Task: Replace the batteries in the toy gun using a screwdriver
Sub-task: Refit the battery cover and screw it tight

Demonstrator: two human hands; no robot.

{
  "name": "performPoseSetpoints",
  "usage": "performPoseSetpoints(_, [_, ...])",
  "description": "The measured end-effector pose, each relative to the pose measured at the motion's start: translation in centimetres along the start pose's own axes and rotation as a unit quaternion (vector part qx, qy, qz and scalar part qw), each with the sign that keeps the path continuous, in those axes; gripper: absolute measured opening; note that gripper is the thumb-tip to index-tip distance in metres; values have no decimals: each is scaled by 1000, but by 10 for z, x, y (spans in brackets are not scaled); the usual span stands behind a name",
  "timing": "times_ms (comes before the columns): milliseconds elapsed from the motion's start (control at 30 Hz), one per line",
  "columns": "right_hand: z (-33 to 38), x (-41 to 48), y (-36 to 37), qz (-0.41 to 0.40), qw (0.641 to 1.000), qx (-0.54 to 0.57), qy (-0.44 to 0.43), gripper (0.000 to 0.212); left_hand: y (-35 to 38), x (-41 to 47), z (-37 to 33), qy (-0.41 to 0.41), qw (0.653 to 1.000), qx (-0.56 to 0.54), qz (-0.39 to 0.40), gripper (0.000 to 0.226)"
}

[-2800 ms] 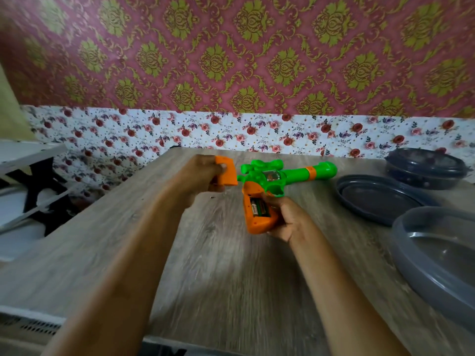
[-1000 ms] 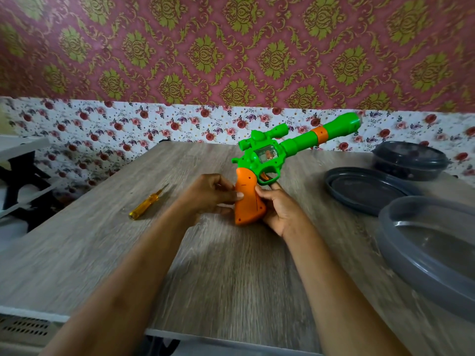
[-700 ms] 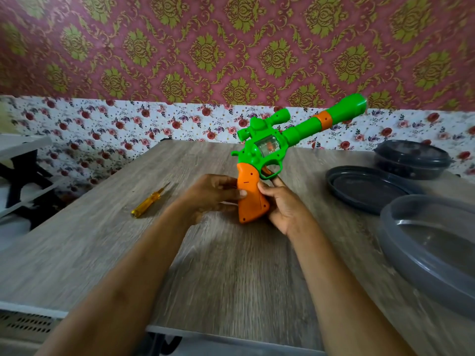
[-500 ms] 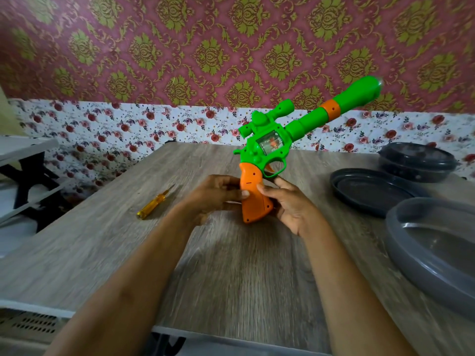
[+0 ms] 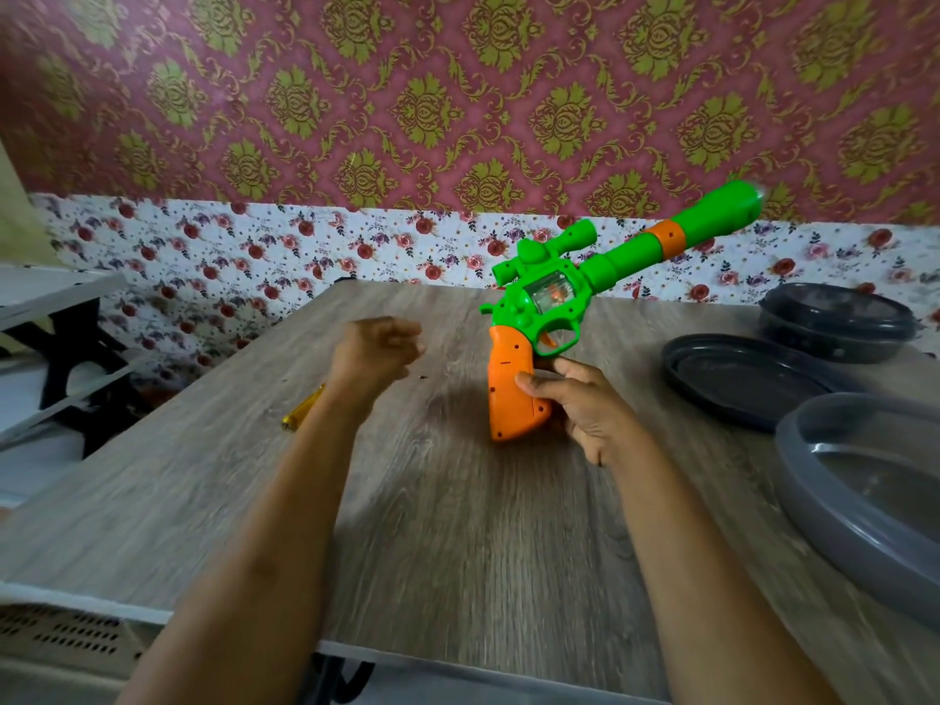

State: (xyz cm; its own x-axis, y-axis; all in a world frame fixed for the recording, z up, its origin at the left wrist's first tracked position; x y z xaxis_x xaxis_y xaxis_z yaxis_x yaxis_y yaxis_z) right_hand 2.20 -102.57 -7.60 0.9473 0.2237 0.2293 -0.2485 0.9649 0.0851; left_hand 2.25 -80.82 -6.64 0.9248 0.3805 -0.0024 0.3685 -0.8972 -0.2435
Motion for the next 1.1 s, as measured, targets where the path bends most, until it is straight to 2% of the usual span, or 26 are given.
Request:
performPoseSetpoints(33, [0, 0, 0, -2, 1000, 3, -3, 33, 2, 3, 3, 21, 993, 108, -42, 20])
performPoseSetpoints(100, [2, 0, 1, -12, 1000, 2, -13, 33, 7, 4, 4, 51, 953, 281, -98, 20])
performPoseSetpoints(200, [3, 0, 2, -18, 1000, -1, -19, 37, 13, 3, 4, 71, 934, 336, -94, 30])
performPoseSetpoints(333, [2, -2, 3, -14, 1000, 8, -16, 41, 26, 0, 12, 102, 903, 416, -2, 40])
performPoseSetpoints(600, [3, -5, 6, -10, 1000, 23, -10, 39, 30, 1, 7, 89, 901, 421, -51, 31])
performPoseSetpoints(833, [4, -4, 6, -6, 1000, 28, -5, 39, 27, 6, 6, 95, 897, 426, -60, 26])
performPoseSetpoints(1100, [3, -4, 6, 1, 1000, 19, -5, 41, 32, 3, 4, 50, 893, 441, -68, 21])
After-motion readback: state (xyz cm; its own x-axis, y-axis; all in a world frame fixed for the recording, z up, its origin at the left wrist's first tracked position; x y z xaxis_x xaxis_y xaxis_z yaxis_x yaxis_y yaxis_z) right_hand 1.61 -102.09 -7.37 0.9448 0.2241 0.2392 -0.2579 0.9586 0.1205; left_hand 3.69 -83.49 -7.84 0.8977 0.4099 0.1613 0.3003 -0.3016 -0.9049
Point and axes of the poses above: each hand's wrist, its own x-axis towards the middle knuckle, its own y-axis out of the palm, z = x × y, the point moved 2 cm from there along x, towards the middle knuckle, and after that the axes turned 15 degrees about -y, right-handed, at the moved point
